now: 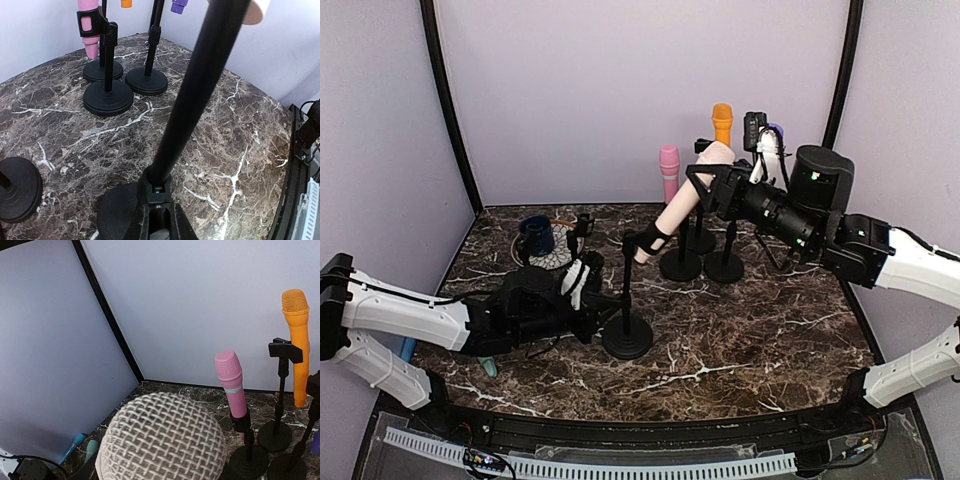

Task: Remove the microphone from the stand
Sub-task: Unscrew the knob on the microphone stand.

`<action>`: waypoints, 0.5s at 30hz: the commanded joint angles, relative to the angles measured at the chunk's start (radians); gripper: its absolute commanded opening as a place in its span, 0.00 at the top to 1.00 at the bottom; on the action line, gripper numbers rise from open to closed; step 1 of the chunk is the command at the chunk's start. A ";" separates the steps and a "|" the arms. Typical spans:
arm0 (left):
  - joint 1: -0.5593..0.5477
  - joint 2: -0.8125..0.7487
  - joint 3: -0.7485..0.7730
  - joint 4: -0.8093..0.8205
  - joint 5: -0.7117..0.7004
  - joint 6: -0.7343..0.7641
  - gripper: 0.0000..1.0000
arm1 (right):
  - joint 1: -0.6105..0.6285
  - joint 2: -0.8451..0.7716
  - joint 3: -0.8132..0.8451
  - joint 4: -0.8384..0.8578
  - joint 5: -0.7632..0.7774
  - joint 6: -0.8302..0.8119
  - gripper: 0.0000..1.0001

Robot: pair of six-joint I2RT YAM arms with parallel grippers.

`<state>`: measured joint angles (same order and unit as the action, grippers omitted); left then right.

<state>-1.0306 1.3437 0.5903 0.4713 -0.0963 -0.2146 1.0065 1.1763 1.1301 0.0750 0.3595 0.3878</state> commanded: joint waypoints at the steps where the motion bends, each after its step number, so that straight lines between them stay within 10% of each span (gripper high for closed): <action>1: 0.008 -0.016 -0.086 0.033 0.108 -0.190 1.00 | 0.001 -0.001 -0.007 0.051 -0.014 -0.015 0.52; 15: 0.110 0.055 -0.236 0.359 0.421 -0.632 1.00 | 0.001 0.006 -0.009 0.071 -0.063 -0.032 0.63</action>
<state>-0.9291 1.3544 0.4171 0.7967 0.1699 -0.6853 1.0080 1.1809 1.1252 0.0963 0.2871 0.3779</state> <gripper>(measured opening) 0.129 0.502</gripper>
